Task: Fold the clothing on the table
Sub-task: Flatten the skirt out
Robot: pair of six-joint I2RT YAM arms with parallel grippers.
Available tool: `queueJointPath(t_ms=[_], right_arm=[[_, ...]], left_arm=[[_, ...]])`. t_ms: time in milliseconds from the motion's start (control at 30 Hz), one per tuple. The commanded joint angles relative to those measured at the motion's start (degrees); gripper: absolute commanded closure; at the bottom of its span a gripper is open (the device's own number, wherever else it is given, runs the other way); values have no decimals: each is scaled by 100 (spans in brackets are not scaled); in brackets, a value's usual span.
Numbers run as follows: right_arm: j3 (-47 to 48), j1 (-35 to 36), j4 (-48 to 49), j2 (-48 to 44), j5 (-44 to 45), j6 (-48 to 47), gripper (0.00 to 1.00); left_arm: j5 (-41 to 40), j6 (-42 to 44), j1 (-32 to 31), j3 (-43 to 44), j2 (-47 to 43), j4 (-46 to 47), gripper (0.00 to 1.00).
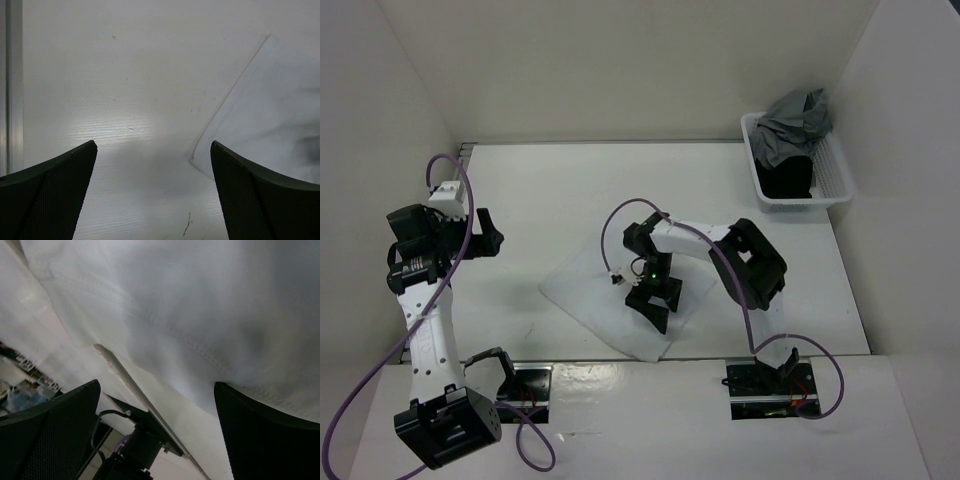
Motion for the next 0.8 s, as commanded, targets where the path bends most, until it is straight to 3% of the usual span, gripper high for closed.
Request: queueJointPath(t_ms=[0, 200, 367, 567, 767], right_arm=[[364, 460, -12, 619, -666, -327, 1], [1409, 699, -706, 1358, -1606, -872, 1], [1981, 699, -707, 1193, -1739, -934, 1], [3044, 585, -707, 613, -1212, -661, 1], [3442, 585, 241, 480, -237, 94, 1]], left_arm=[[148, 124, 32, -26, -94, 182, 0], [148, 124, 32, -78, -94, 182, 0], [148, 124, 32, -78, -94, 182, 0], [148, 124, 32, -78, -94, 182, 0], [148, 124, 32, -78, -94, 182, 0]])
